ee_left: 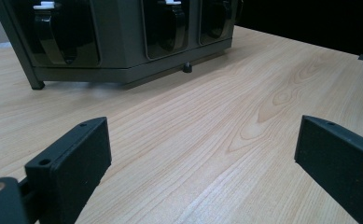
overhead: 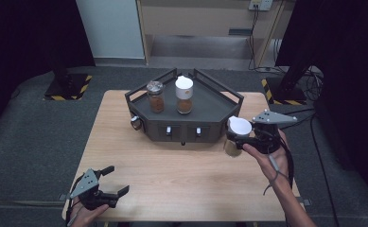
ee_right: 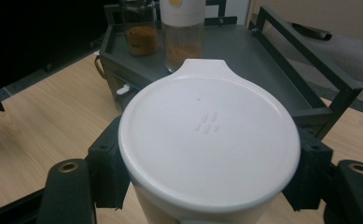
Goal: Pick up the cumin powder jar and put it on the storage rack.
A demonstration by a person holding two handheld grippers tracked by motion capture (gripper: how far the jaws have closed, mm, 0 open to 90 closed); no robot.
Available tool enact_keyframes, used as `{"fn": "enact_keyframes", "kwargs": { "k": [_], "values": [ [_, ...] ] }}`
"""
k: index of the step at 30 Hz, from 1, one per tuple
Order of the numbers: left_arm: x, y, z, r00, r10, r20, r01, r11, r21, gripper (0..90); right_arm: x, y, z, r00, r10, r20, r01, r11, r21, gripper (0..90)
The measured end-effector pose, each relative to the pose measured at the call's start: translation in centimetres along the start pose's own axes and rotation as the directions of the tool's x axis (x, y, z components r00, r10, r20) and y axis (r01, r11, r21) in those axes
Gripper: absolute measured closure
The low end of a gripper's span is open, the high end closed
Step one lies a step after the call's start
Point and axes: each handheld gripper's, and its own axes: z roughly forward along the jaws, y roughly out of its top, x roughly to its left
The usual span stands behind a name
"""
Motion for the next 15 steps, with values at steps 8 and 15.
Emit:
{"fn": "enact_keyframes", "kwargs": {
  "k": [8, 15],
  "values": [
    [0.0, 0.0, 0.0, 1.0, -0.001, 0.0, 0.001, 1.0, -0.001, 2.4, 0.6, 3.1, 0.9, 0.9996, -0.025, 0.013, 0.025, 1.0, -0.004, 30.6],
    [0.0, 0.0, 0.0, 1.0, 0.0, -0.001, 0.0, 1.0, -0.001, 2.3, 1.3, 5.4, 1.8, 0.9989, -0.038, 0.029, 0.038, 0.999, -0.012, 30.6]
  ]
}}
